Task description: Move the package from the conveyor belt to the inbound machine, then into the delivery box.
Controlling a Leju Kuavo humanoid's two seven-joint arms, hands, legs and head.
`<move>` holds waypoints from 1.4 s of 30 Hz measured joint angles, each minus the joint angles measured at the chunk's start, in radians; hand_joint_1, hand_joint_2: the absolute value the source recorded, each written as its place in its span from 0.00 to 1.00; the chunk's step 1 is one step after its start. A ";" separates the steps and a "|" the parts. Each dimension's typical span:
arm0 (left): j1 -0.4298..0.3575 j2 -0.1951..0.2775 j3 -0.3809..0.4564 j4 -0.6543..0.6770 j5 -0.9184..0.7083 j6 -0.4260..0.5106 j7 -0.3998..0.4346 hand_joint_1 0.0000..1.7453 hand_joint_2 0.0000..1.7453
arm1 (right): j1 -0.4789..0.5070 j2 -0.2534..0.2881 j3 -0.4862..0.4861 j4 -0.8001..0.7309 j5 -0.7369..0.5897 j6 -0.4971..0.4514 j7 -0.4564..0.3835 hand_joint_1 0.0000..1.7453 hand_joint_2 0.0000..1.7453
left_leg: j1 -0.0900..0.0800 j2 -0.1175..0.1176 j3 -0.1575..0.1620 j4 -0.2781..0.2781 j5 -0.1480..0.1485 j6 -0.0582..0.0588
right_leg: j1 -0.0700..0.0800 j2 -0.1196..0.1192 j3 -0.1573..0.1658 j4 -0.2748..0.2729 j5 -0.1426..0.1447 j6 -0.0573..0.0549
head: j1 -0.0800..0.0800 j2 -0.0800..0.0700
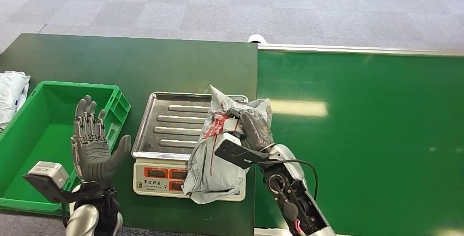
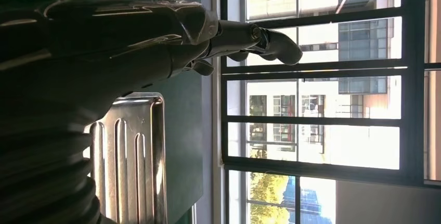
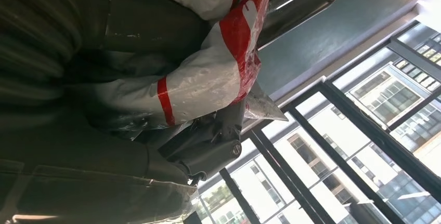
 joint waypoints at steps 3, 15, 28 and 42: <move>0.000 -0.003 0.023 -0.023 -0.002 0.011 0.000 0.00 1.00 | -0.013 0.014 0.016 0.030 0.001 -0.007 0.006 0.00 1.00 | 0.000 0.000 0.000 0.000 0.000 0.000 | 0.000 0.000 0.000 0.000 0.000 0.000 | 0.000 0.000; 0.034 -0.017 0.085 -0.085 -0.009 0.023 0.003 0.00 1.00 | -0.029 0.030 0.005 0.160 -0.093 -0.087 0.002 0.00 1.00 | 0.000 0.000 0.001 0.000 0.000 0.000 | 0.000 0.000 0.000 0.000 0.000 0.000 | 0.000 0.000; 0.042 -0.027 0.064 -0.083 -0.055 -0.049 0.005 0.00 1.00 | 0.191 -0.003 -0.179 -0.105 -0.274 -0.268 -0.197 0.00 1.00 | 0.000 0.000 0.001 0.000 0.000 0.000 | 0.000 0.000 -0.001 0.000 0.000 0.000 | 0.000 0.000; -0.019 -0.006 -0.134 -0.013 -0.224 -0.207 0.055 0.00 1.00 | 0.333 -0.013 -0.348 -0.450 -0.338 -0.289 -0.227 0.00 1.00 | 0.000 0.001 0.001 0.000 0.000 0.000 | 0.000 0.000 0.000 0.000 0.000 0.000 | 0.000 0.000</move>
